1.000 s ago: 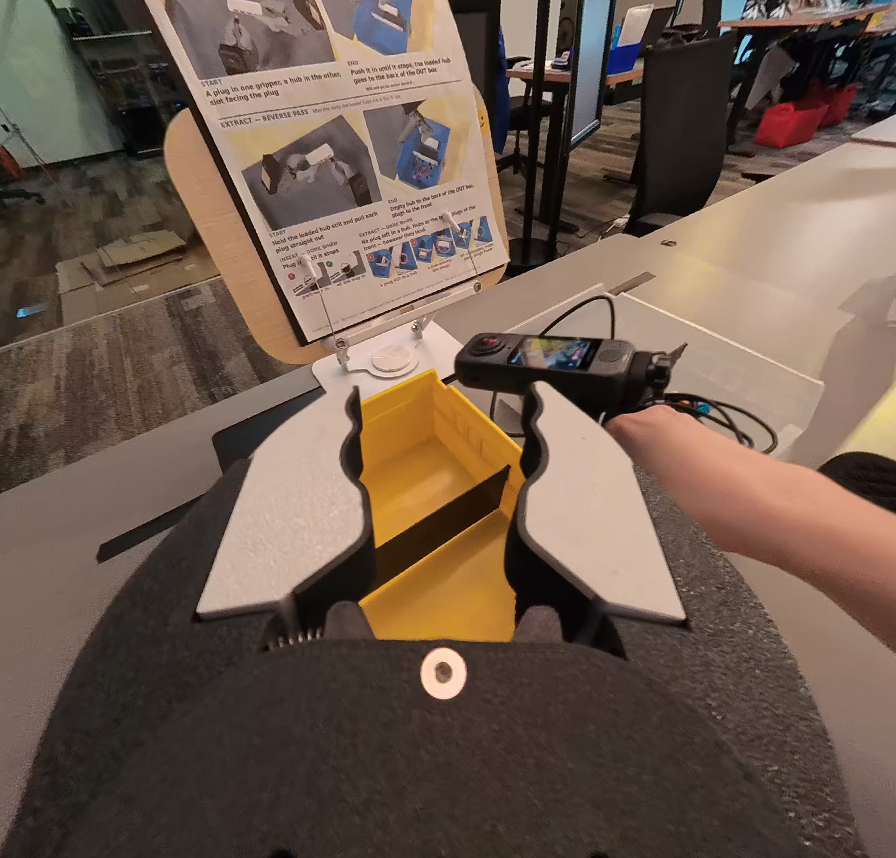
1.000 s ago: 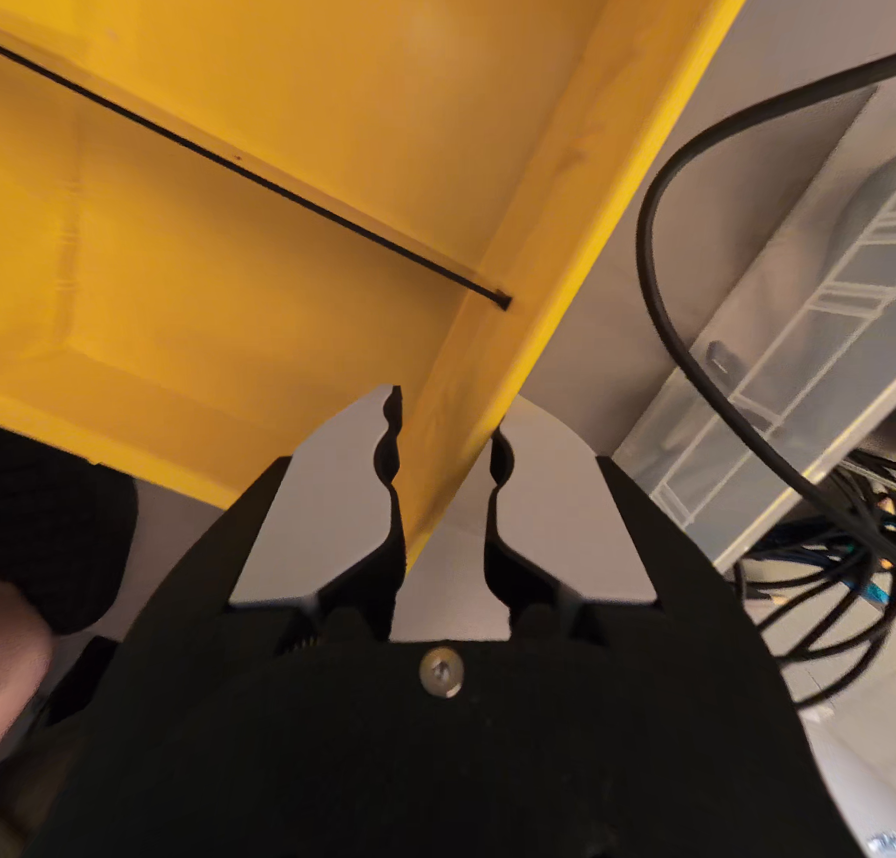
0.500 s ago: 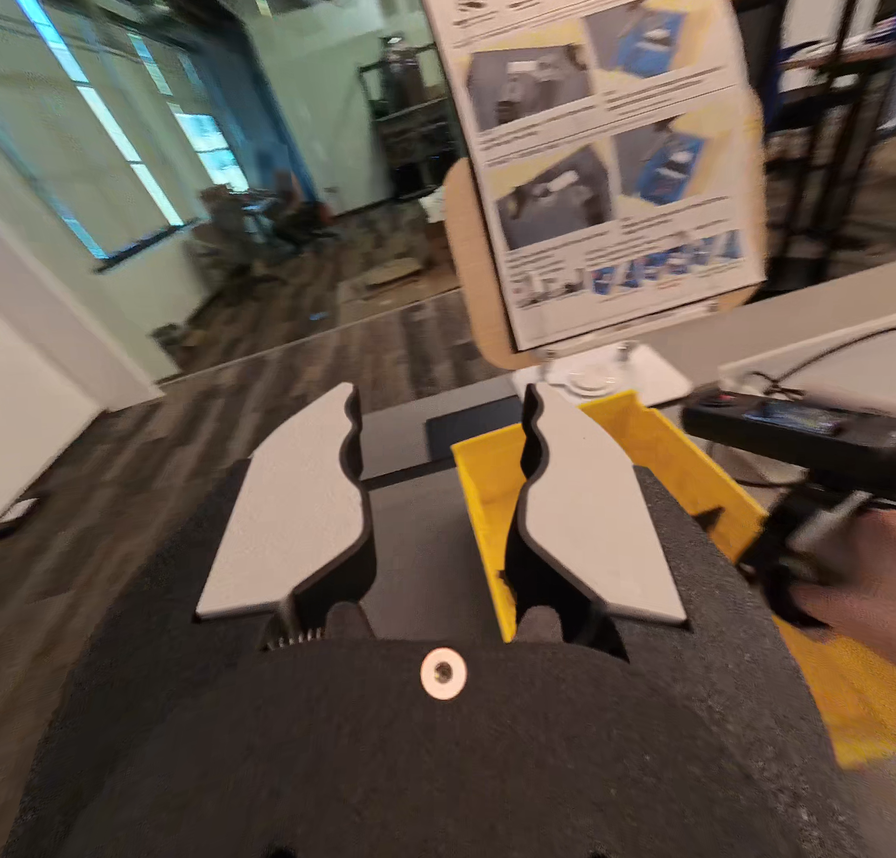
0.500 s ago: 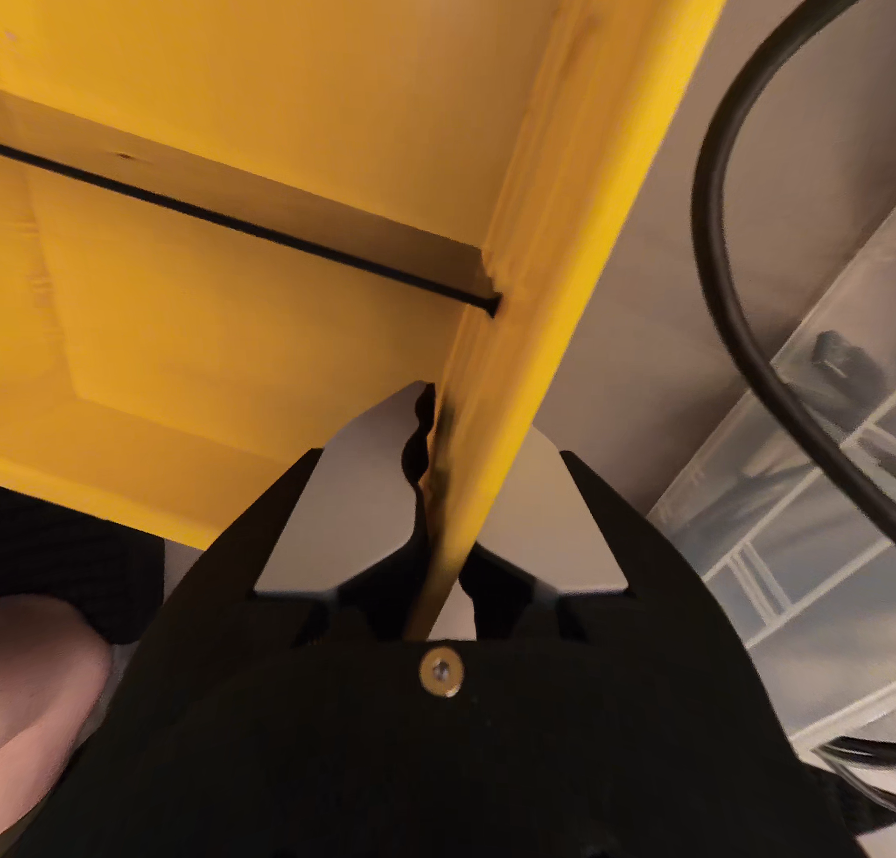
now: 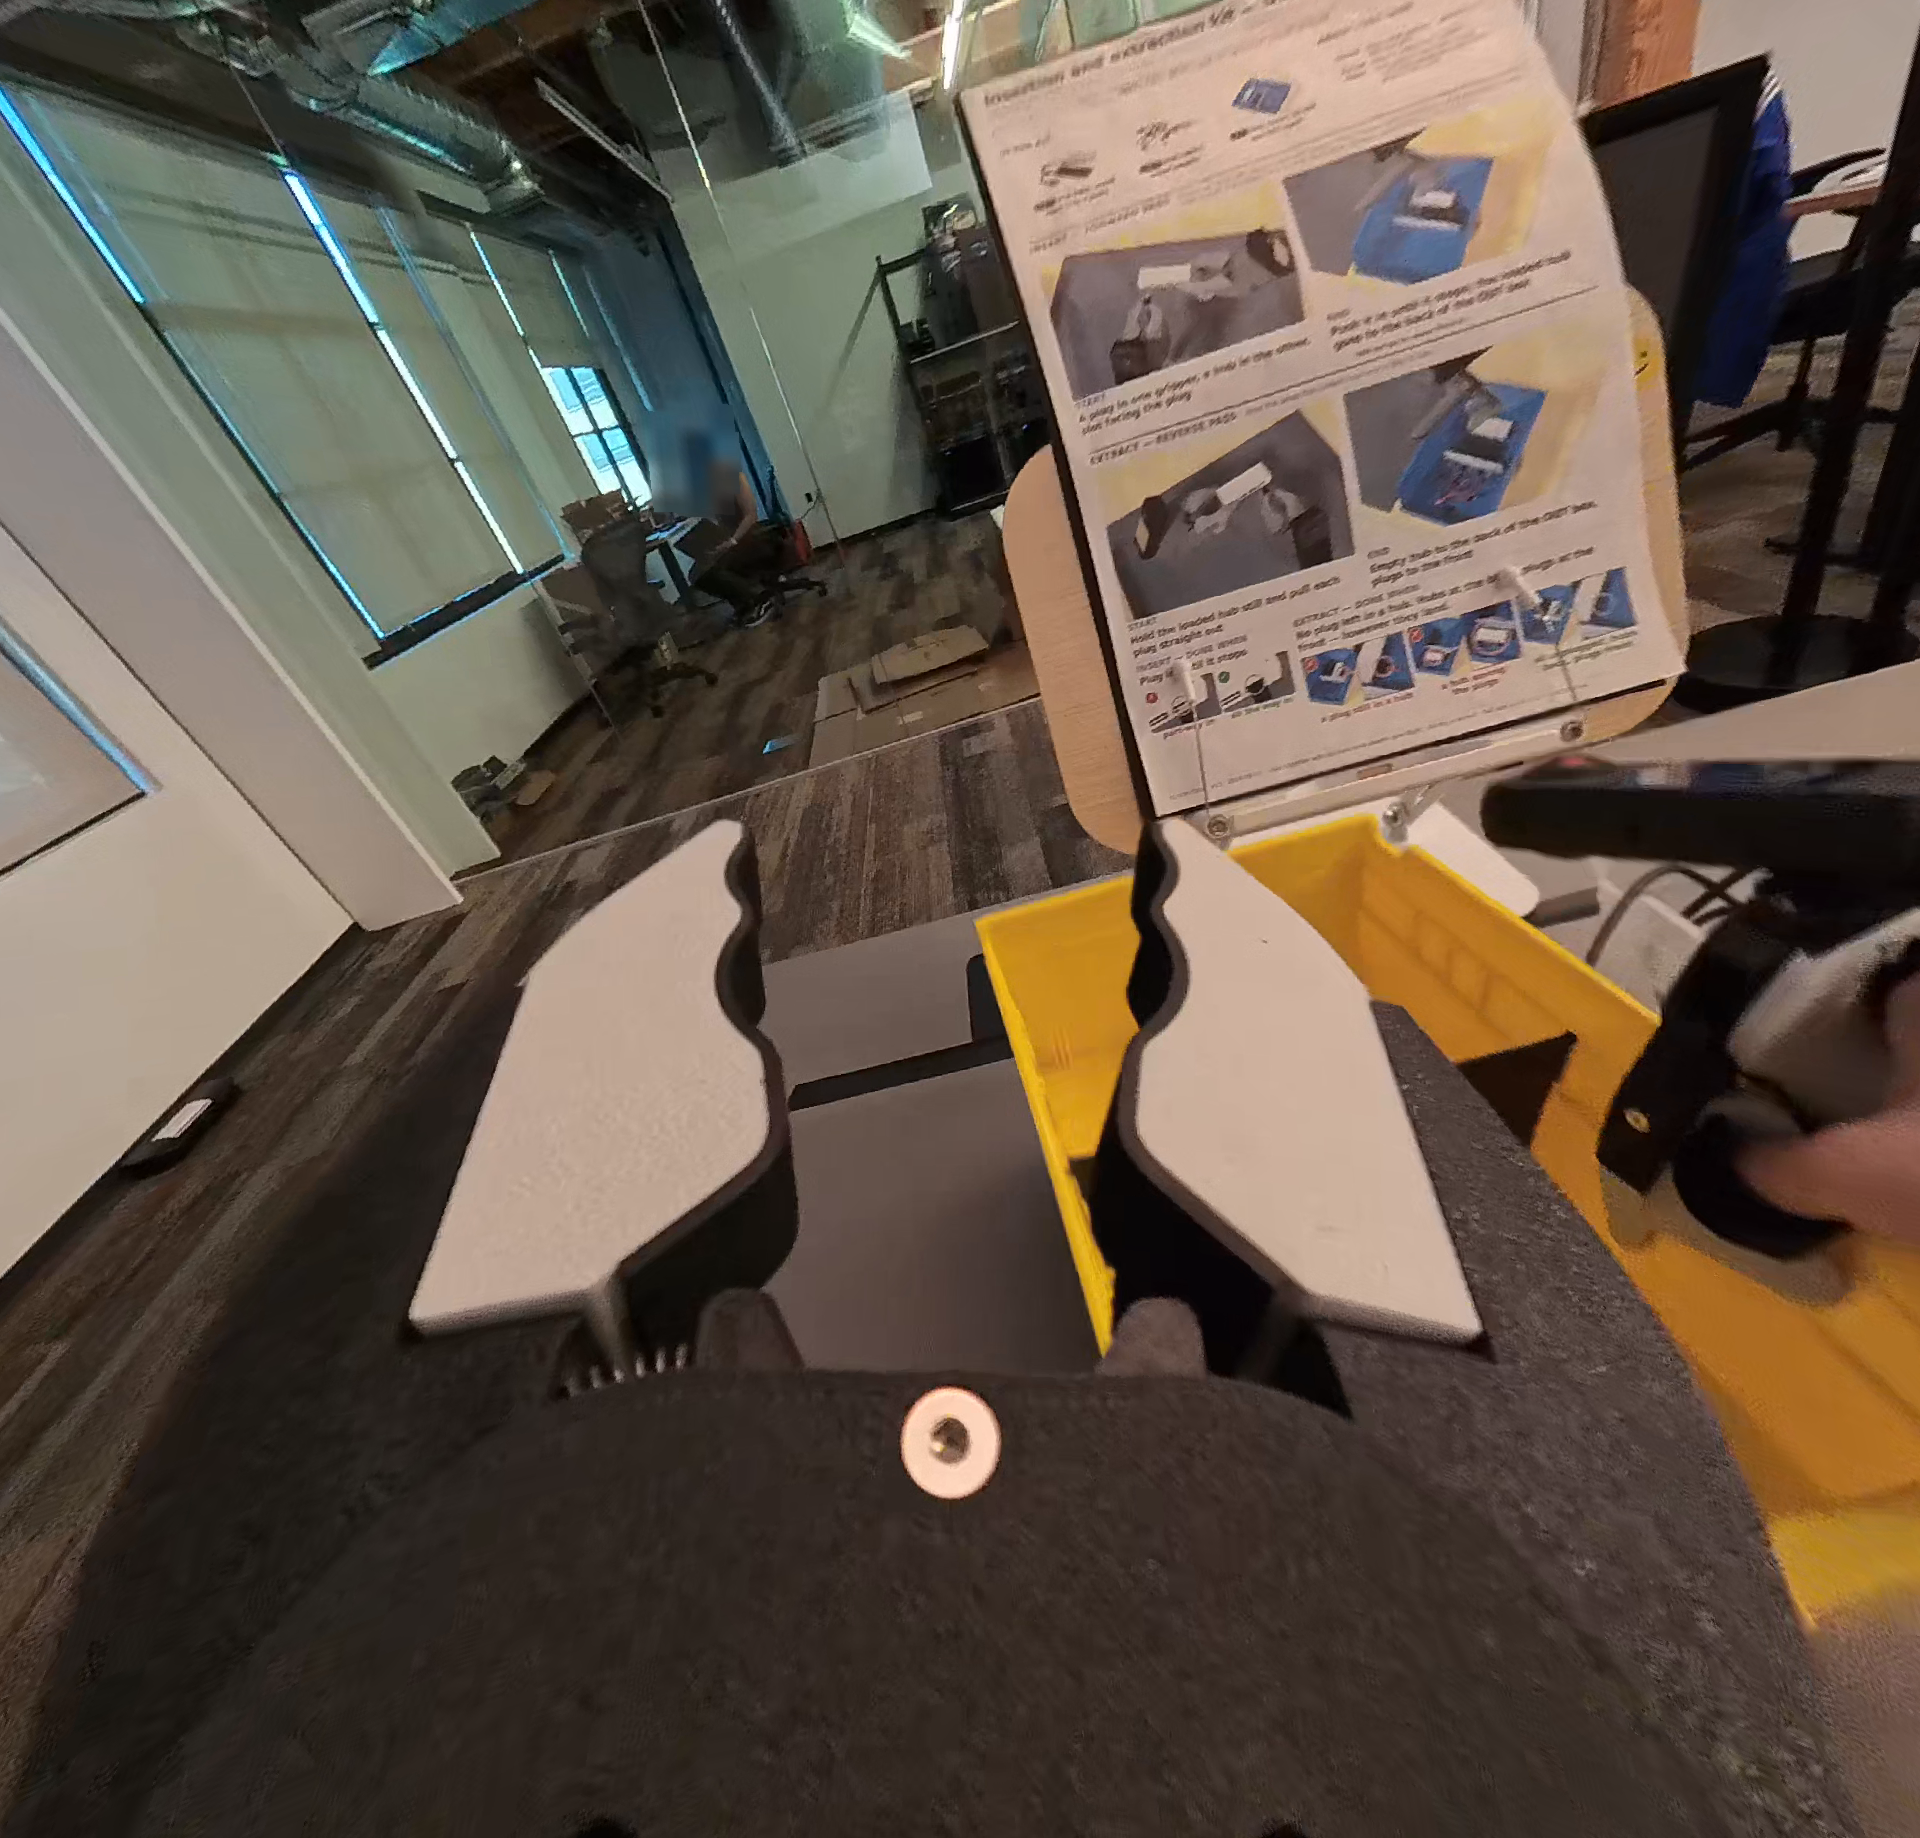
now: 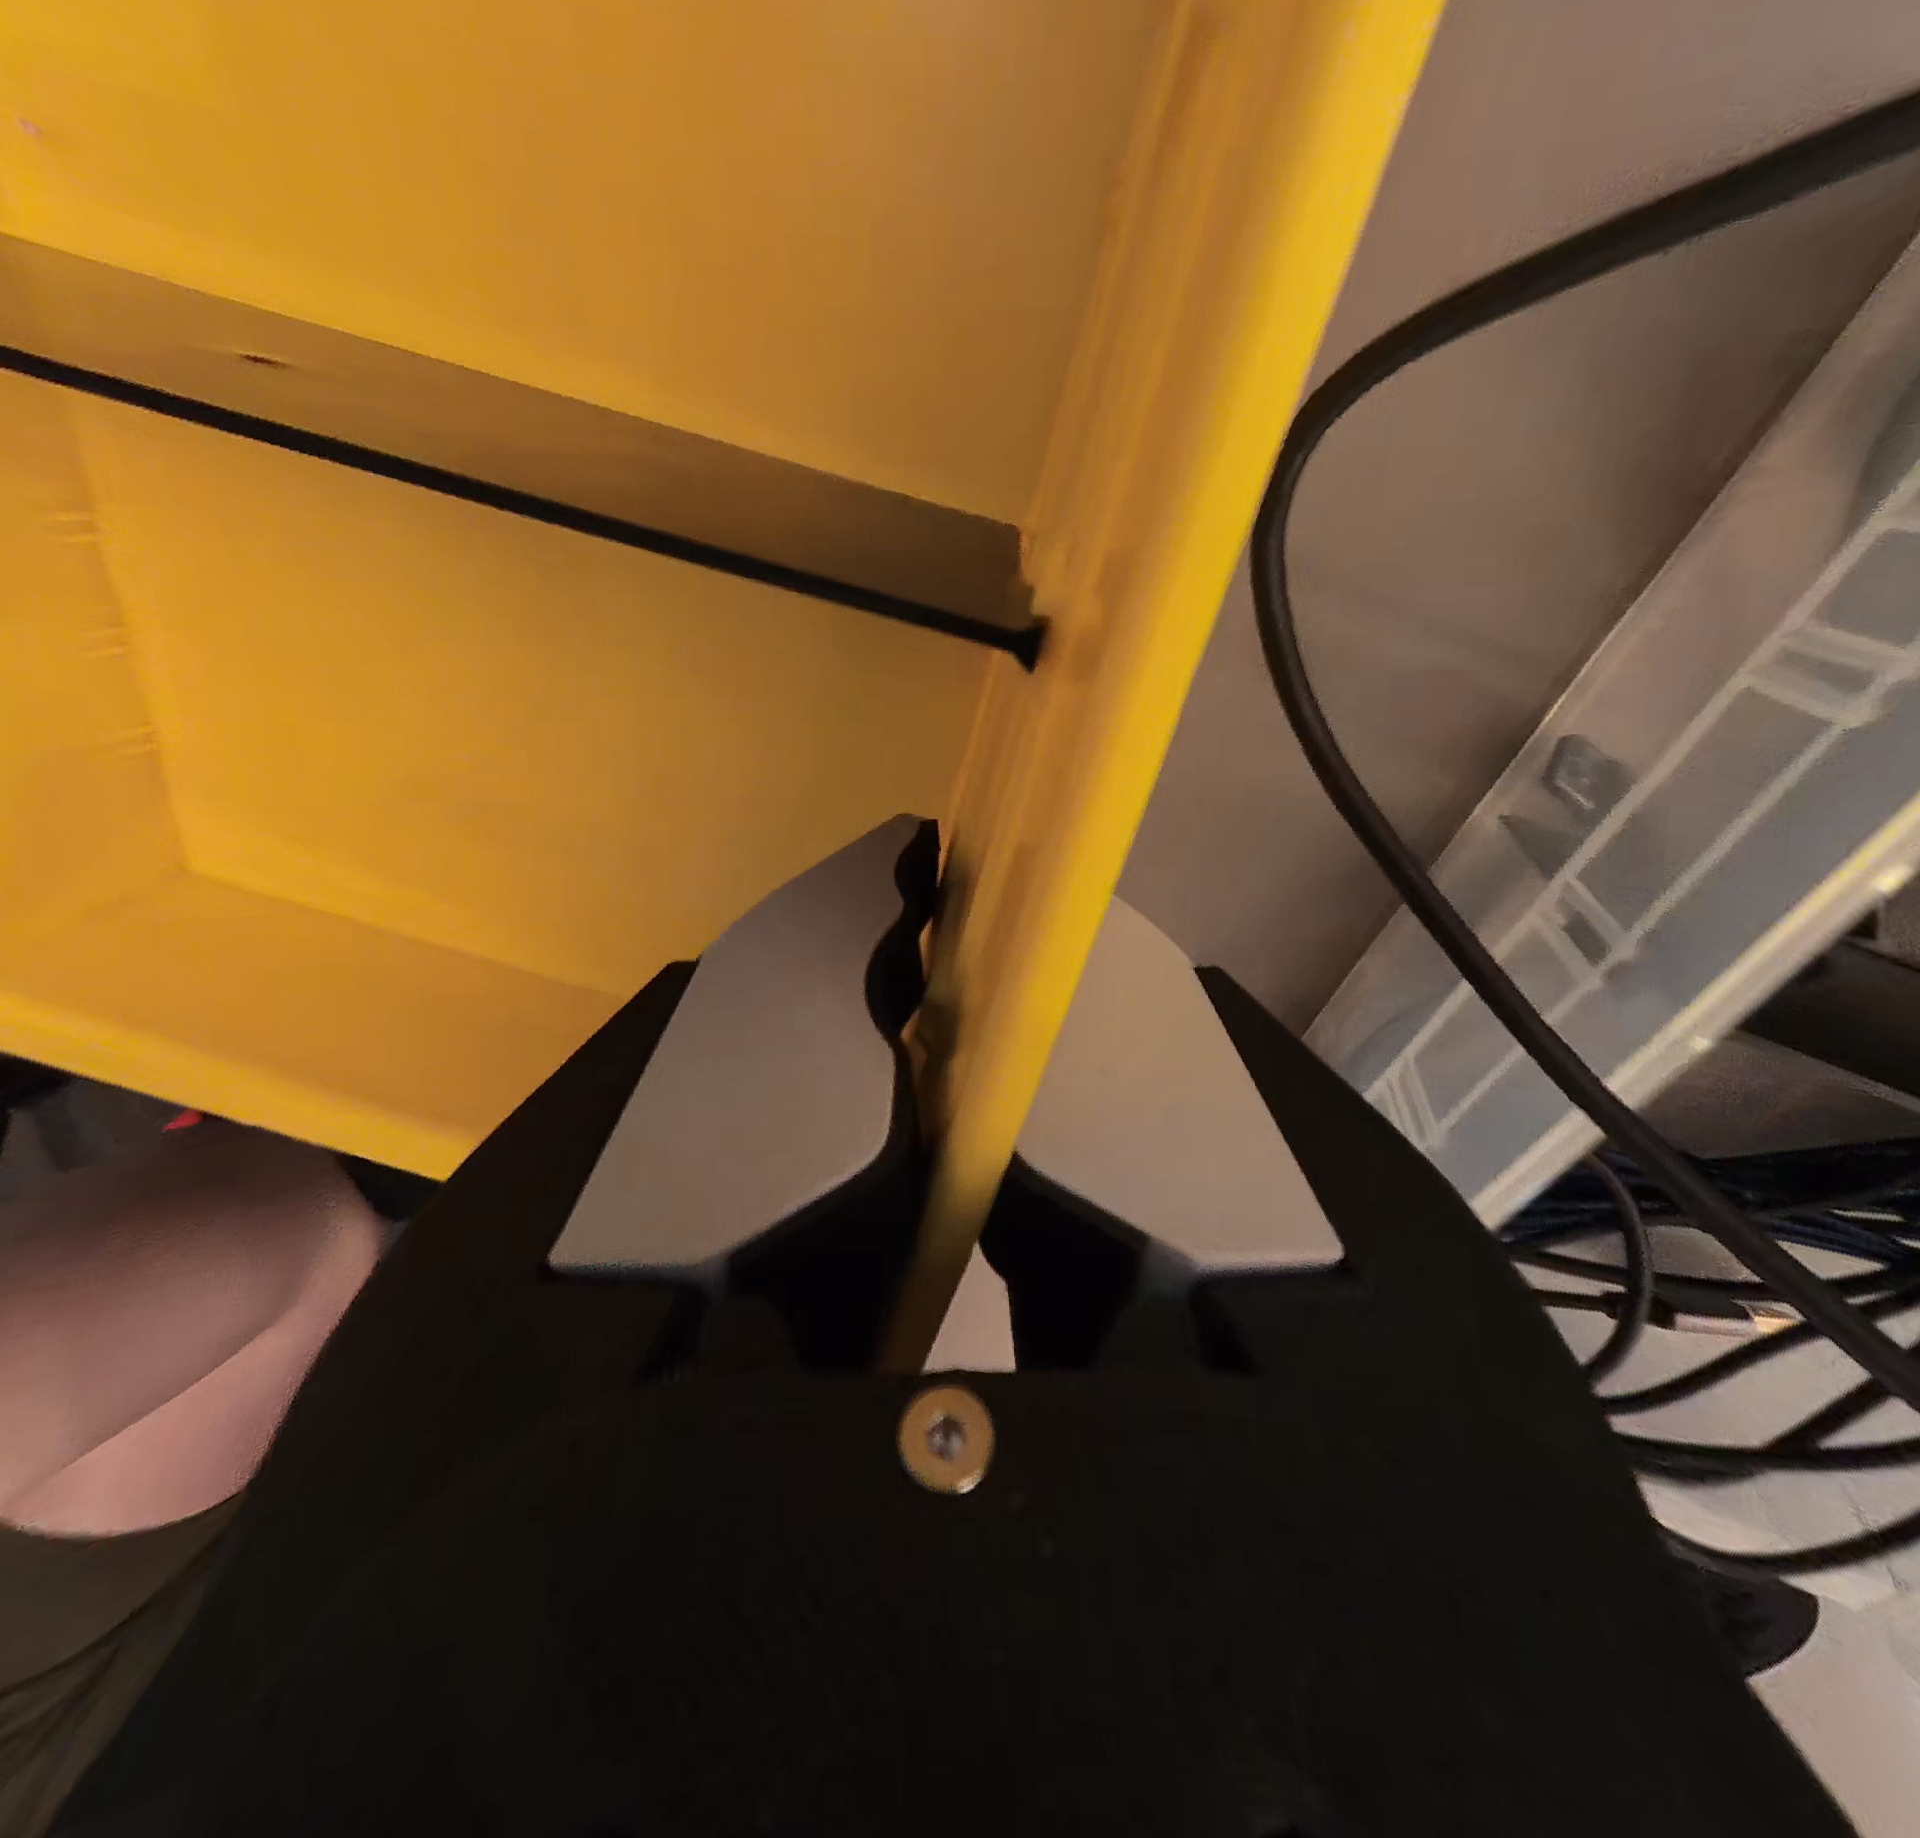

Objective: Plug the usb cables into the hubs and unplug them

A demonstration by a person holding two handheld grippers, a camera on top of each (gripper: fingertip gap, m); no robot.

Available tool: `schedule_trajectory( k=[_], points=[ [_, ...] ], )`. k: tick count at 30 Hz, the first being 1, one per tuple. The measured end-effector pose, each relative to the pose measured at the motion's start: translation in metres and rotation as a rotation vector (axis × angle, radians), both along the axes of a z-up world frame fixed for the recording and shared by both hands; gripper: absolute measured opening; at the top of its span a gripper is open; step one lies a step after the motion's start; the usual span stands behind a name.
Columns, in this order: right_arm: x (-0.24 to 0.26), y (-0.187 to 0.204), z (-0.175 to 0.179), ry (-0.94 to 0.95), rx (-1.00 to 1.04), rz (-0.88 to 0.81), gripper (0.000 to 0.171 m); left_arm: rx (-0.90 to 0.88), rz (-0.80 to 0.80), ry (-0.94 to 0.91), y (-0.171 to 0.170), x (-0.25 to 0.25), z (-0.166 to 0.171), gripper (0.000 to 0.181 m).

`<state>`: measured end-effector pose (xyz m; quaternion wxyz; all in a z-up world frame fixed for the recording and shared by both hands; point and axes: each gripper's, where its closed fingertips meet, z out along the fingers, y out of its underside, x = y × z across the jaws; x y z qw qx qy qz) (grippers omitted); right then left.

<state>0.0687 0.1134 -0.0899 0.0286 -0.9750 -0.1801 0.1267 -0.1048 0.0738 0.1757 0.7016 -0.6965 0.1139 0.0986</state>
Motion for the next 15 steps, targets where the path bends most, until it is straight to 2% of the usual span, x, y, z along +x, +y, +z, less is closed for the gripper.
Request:
schedule_trajectory(
  k=[4, 9, 12, 15],
  points=[
    [0.009, 0.011, 0.042, 0.023, 0.026, 0.0, 0.005, -0.009, -0.071, -0.016, -0.019, 0.013, 0.006, 0.072],
    [0.049, 0.02, 0.099, 0.098, 0.064, -0.052, 0.005, -0.007, -0.232, -0.025, -0.047, 0.041, 0.013, 0.074],
    [0.098, 0.02, 0.133, 0.165, 0.087, -0.105, 0.005, -0.053, -0.365, -0.028, -0.061, 0.064, 0.008, 0.075],
    [0.173, 0.016, 0.159, 0.189, 0.114, -0.186, 0.005, -0.106, -0.447, 0.01, -0.067, 0.085, -0.002, 0.075]
  ],
)
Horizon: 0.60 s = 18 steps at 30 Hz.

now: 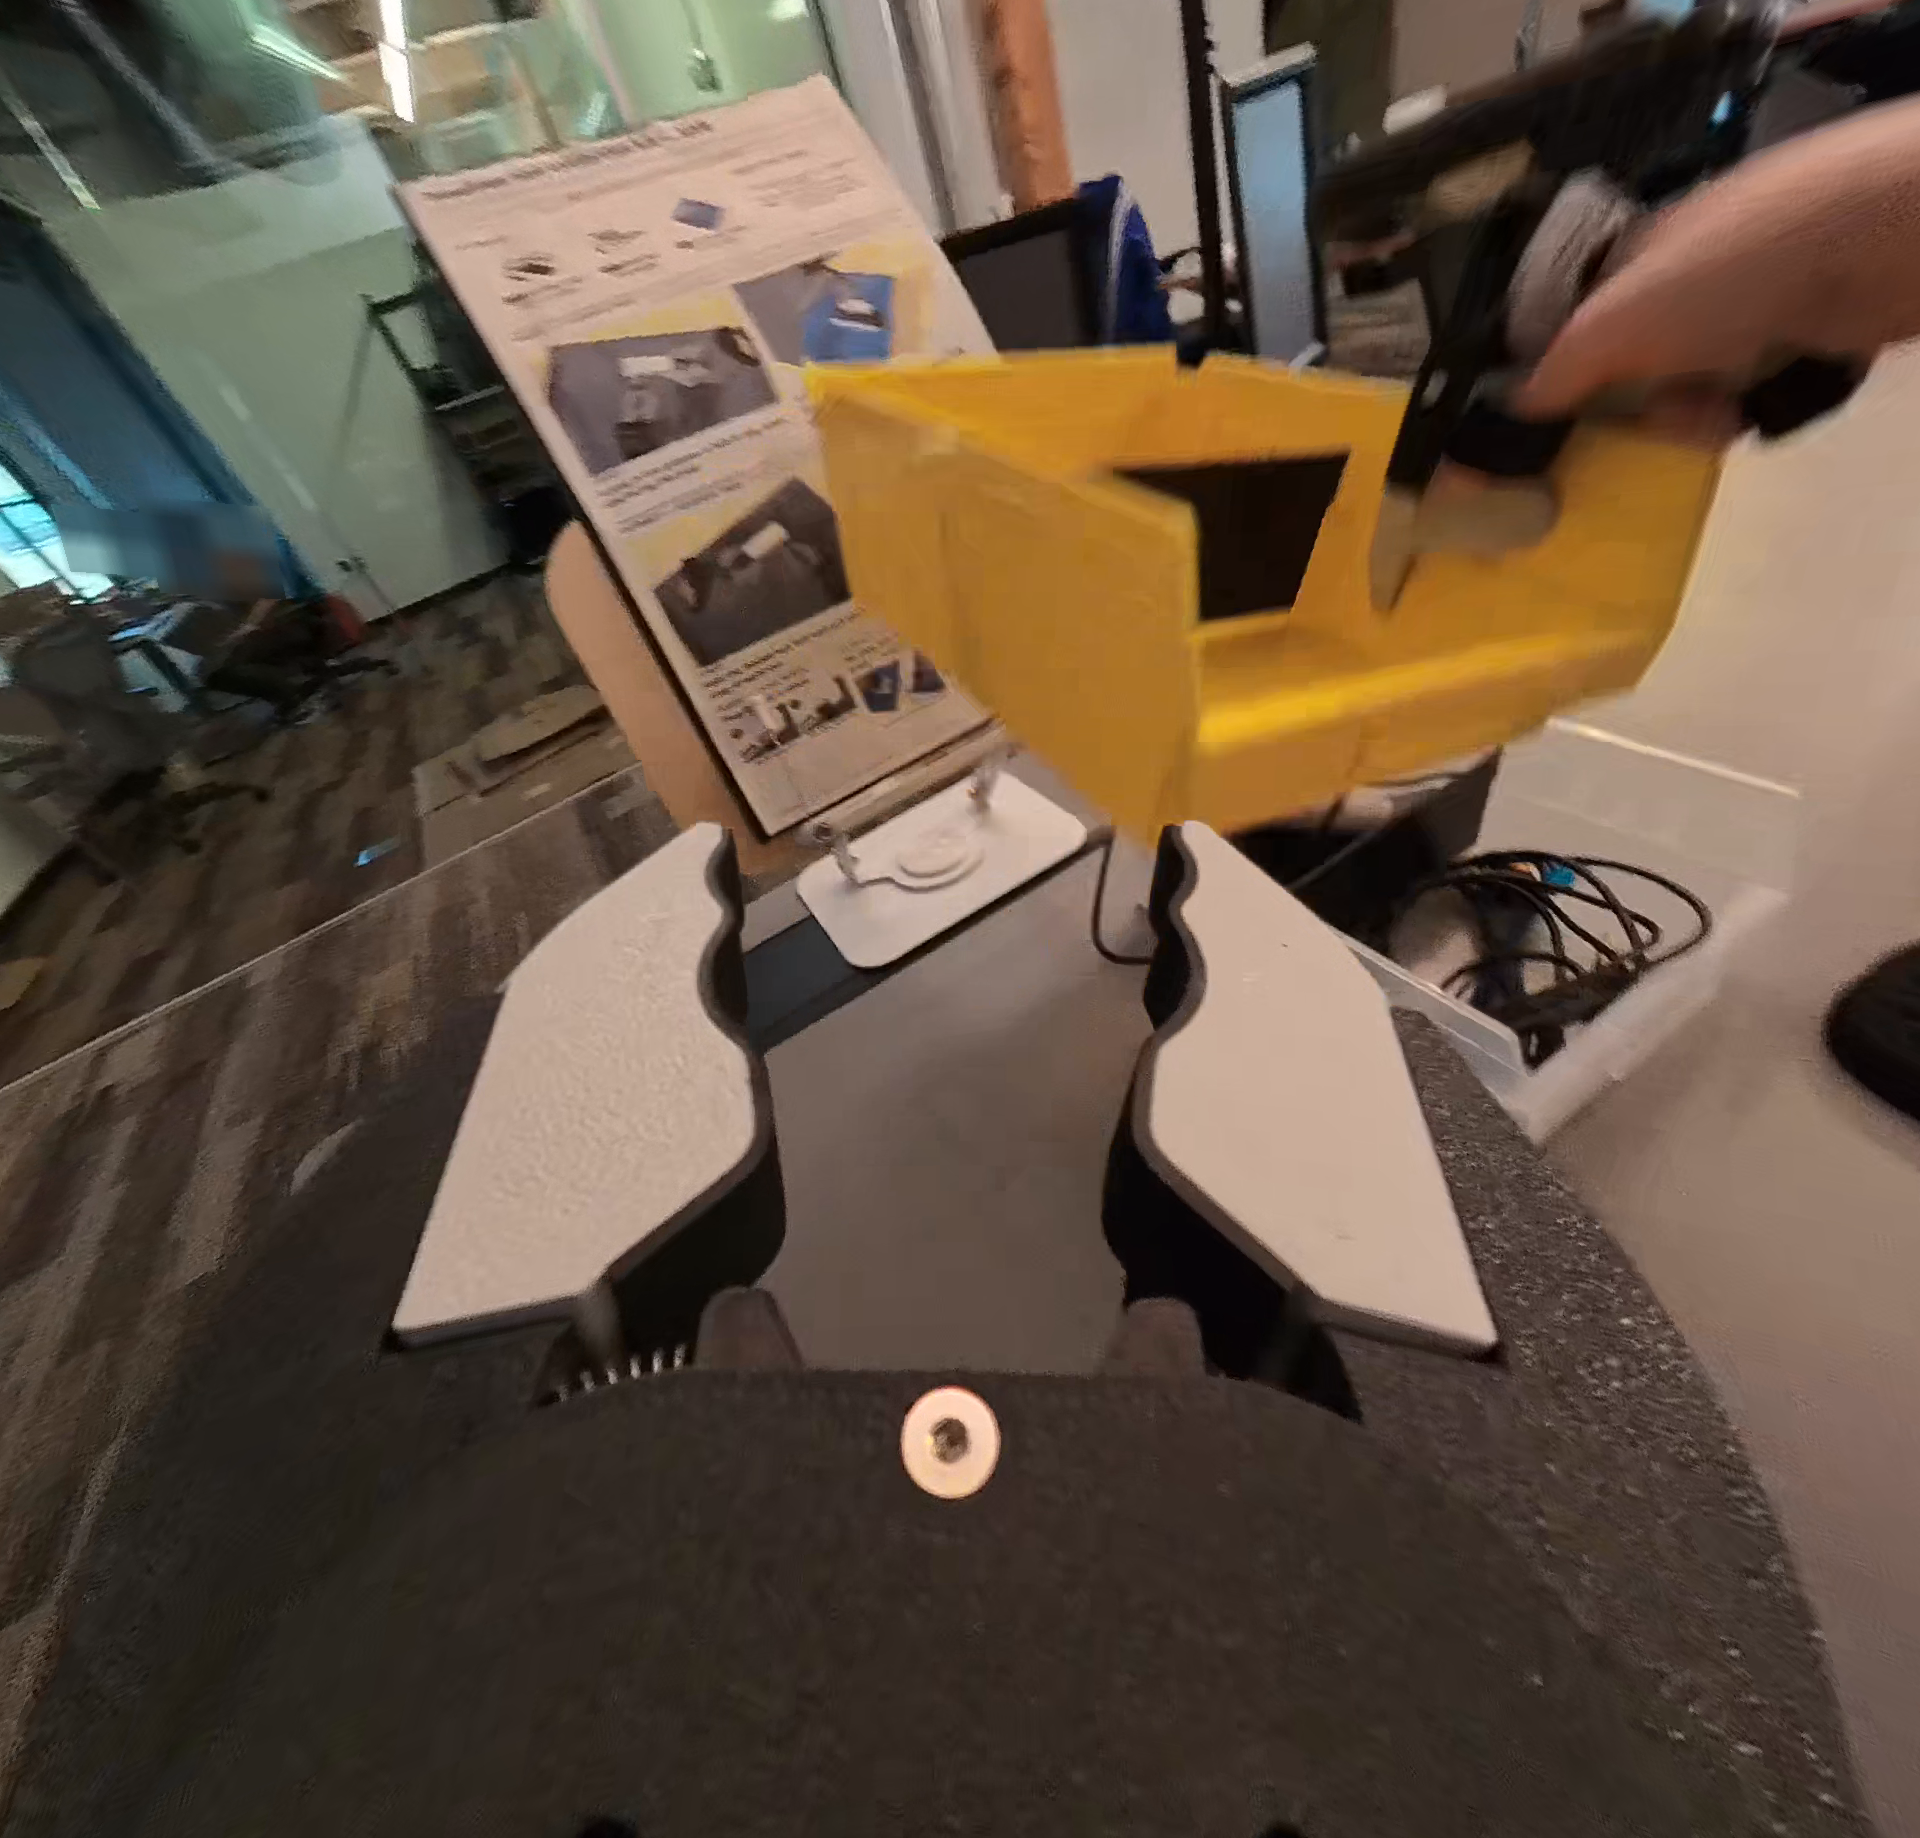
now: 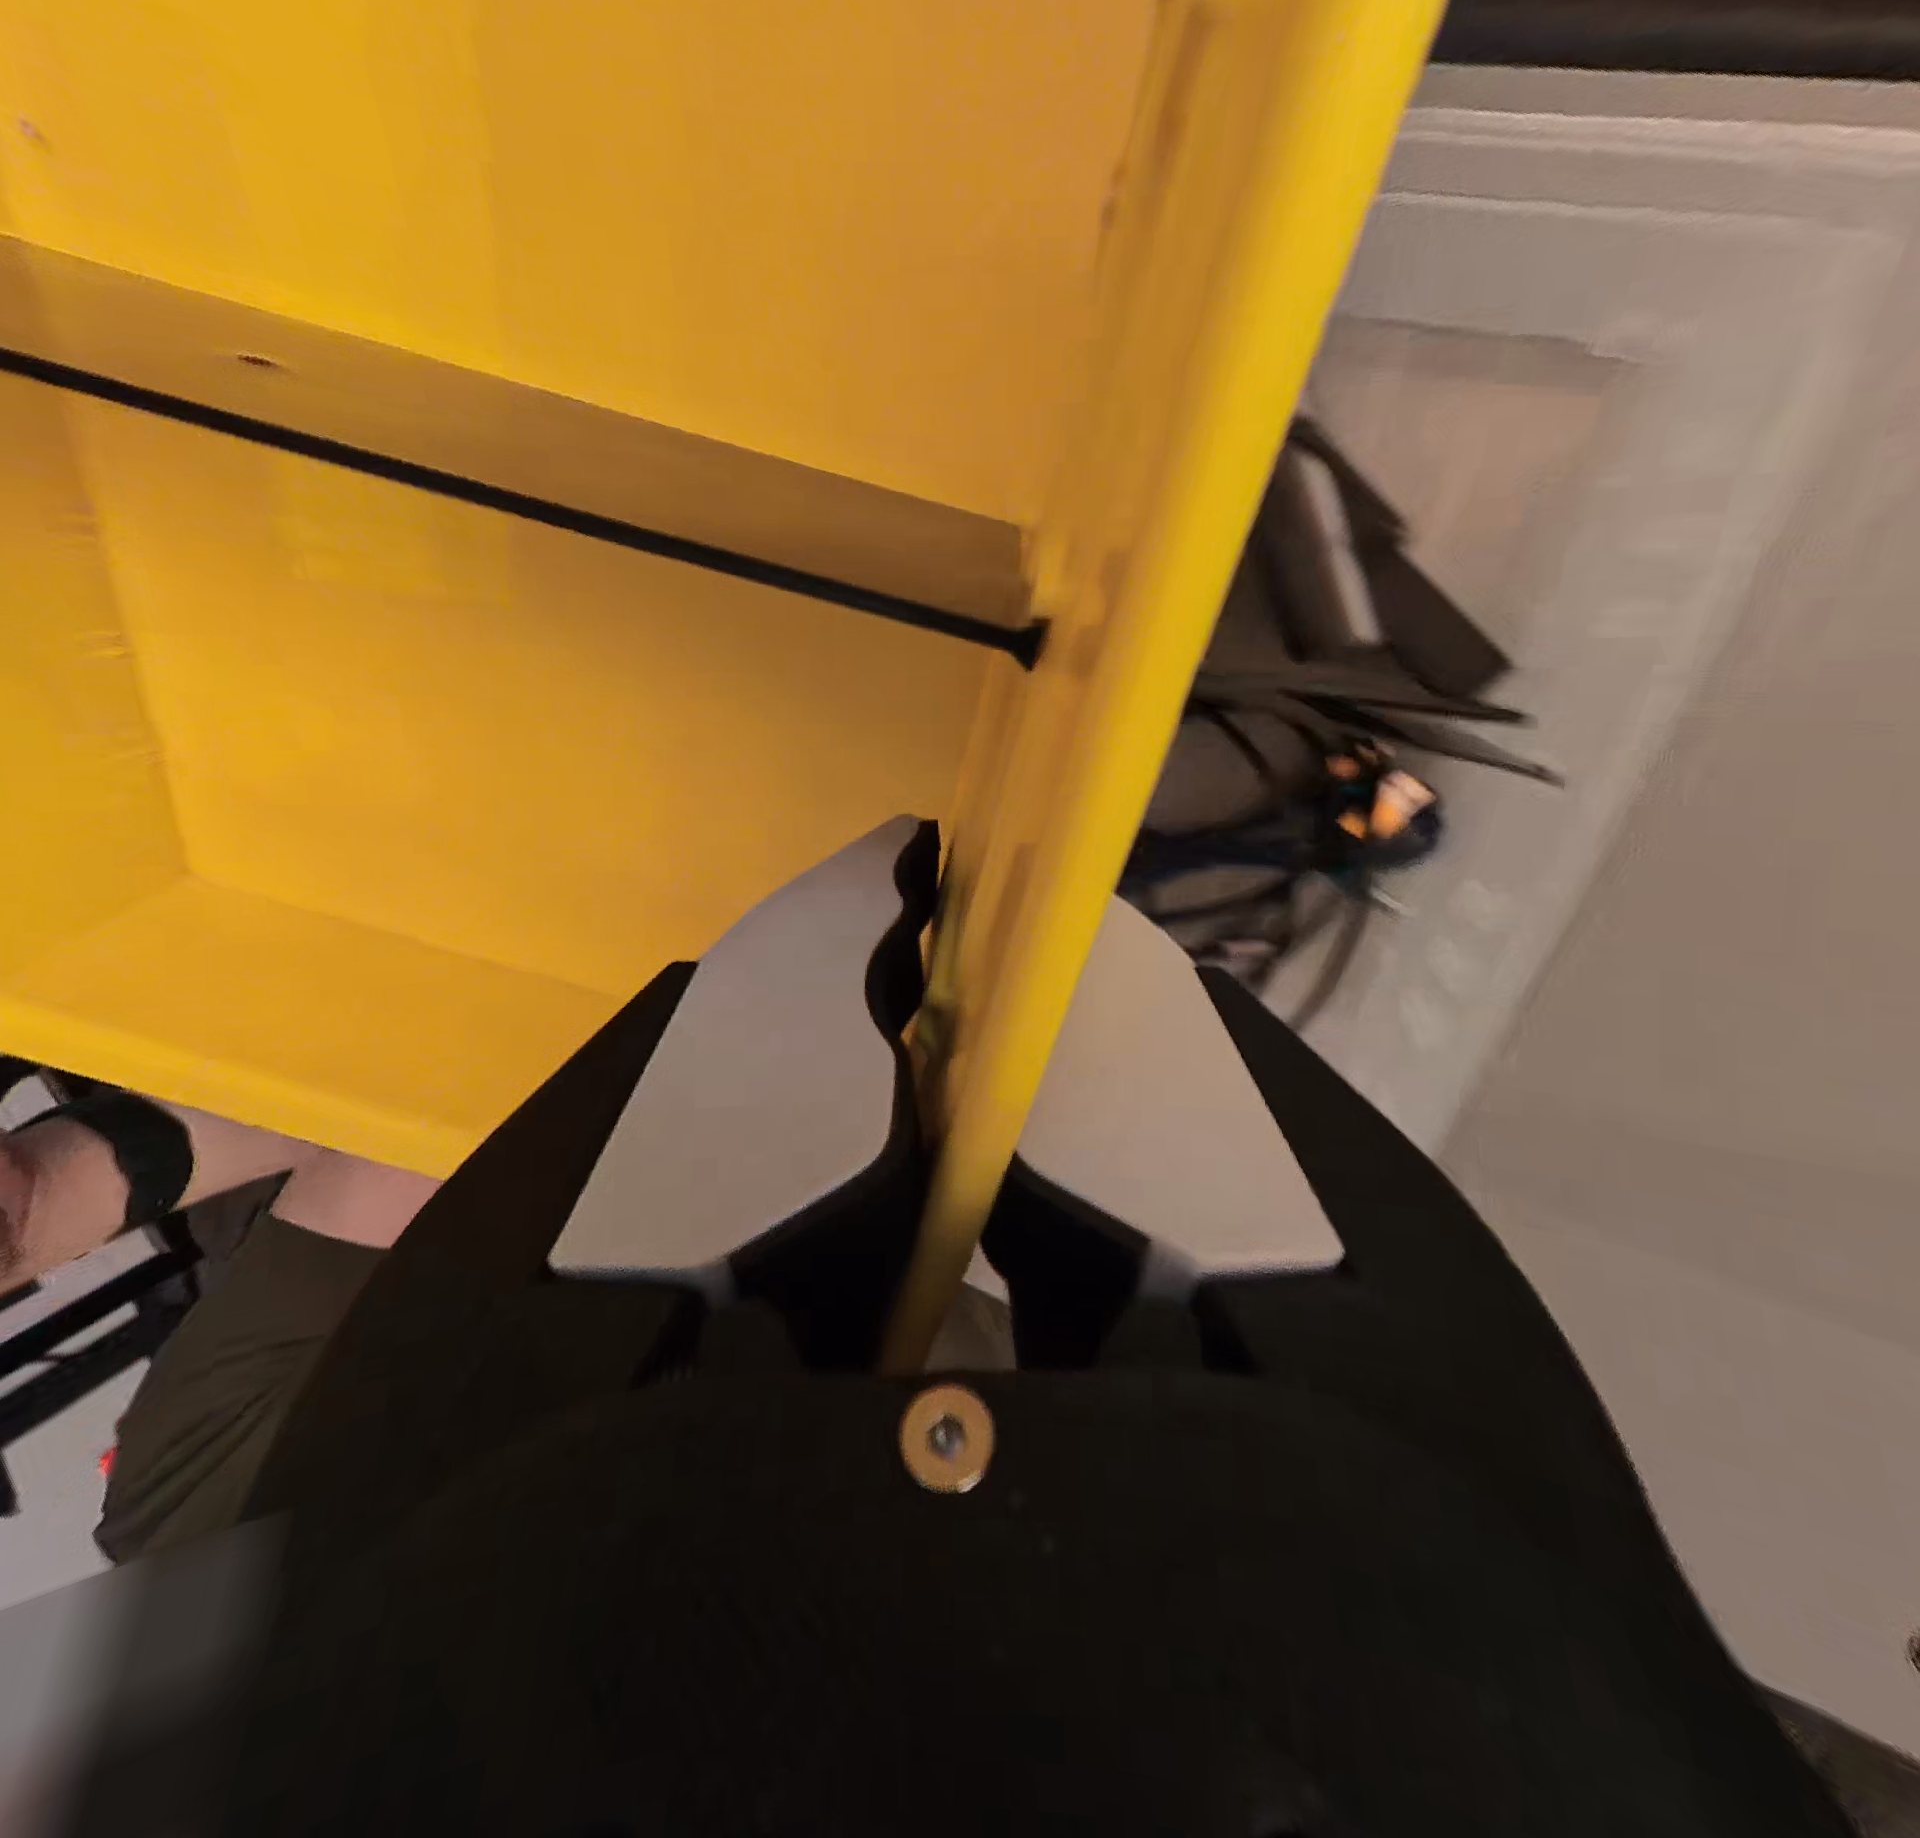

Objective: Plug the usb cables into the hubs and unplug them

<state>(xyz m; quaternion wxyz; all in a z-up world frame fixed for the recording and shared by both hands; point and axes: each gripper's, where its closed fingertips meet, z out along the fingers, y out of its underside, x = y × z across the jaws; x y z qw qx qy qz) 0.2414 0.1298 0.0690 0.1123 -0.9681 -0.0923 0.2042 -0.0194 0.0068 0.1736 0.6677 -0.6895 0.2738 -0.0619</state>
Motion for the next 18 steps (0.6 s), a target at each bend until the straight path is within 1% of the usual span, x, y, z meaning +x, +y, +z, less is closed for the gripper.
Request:
schedule_trajectory(
  k=[3, 6, 8, 11, 14, 16, 18],
  points=[
    [0.093, -0.012, 0.01, -0.008, 0.003, -0.113, 0.005, -0.081, -0.061, 0.084, 0.007, 0.023, -0.024, 0.074],
    [0.196, -0.03, 0.004, -0.067, 0.008, -0.251, 0.005, -0.211, -0.19, 0.105, 0.023, 0.063, -0.058, 0.075],
    [0.264, -0.044, -0.01, -0.138, 0.012, -0.342, 0.005, -0.336, -0.284, 0.085, 0.041, 0.094, -0.092, 0.074],
    [0.344, -0.072, -0.046, -0.215, -0.032, -0.424, 0.005, -0.566, -0.397, 0.087, 0.061, 0.129, -0.154, 0.058],
    [0.392, -0.096, -0.095, -0.258, -0.088, -0.423, 0.005, -0.727, -0.485, 0.018, 0.064, 0.156, -0.189, 0.058],
    [0.407, -0.104, -0.129, -0.245, -0.125, -0.401, 0.005, -0.793, -0.517, -0.024, 0.063, 0.166, -0.201, 0.061],
    [0.412, -0.105, -0.158, -0.223, -0.144, -0.373, 0.005, -0.83, -0.508, -0.079, 0.066, 0.173, -0.208, 0.063]
  ],
)
